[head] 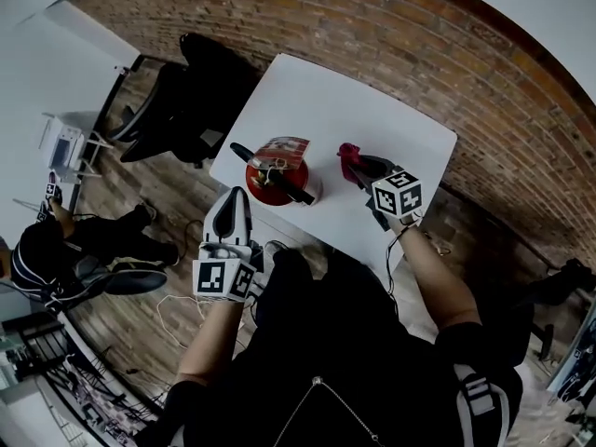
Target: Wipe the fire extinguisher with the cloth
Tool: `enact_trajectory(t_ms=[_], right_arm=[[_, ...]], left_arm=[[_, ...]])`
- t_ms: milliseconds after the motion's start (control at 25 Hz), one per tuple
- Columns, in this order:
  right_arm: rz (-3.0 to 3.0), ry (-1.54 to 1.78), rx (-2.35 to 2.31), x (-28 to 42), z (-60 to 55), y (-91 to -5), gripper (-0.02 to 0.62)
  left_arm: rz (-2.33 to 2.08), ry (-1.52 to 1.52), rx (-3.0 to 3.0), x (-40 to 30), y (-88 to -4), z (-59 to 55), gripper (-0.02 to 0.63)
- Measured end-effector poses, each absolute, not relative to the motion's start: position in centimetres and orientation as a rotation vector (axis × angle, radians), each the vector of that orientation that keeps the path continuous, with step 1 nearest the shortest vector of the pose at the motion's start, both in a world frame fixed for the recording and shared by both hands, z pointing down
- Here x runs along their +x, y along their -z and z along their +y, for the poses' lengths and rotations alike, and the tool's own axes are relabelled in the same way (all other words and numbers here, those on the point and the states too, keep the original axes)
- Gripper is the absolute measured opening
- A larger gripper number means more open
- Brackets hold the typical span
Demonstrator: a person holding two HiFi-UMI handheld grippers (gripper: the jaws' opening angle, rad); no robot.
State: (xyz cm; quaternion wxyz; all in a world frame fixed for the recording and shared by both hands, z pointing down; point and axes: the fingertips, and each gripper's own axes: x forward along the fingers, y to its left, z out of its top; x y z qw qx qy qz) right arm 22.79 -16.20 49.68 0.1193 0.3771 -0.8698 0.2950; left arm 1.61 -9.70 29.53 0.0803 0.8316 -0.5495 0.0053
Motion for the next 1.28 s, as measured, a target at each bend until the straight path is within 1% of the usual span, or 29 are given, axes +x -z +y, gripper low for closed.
enact_trajectory(t_ms=[120,240,400,600,880,1280], right_arm=[[-2.472,-0.980,0.994,22.0,-16.3,-55.2,0.103],[-2.422,-1.006,0.871,20.3,-15.8,-59.8,0.103],[-2.352,-1.075,0.756,18.5,-15.8,-64.8,0.103],[-2.226,-1.263,0.703,17.1,-15.7,-70.1,0.103],[-2.155,-1.370,0.702,15.7,-16.8,-74.9,0.103],[-2.169,-1.420,0.548,14.0,-17.2,-75.4,0.103]], left_arm=[[-1.655,-0.041,2.466,1.6,-30.4,-9.5,0.031],[-1.669,-0.085,2.439,1.0,-31.2,-9.1,0.031],[-1.669,-0.133,2.431,0.7,-32.5,-8.9,0.031],[-1.655,-0.180,2.405,0.6,-33.8,-8.8,0.031],[-1.678,-0.166,2.357,0.2,-34.7,-9.2,0.031],[-1.725,-0.172,2.296,-1.5,-36.0,-9.3,0.031]])
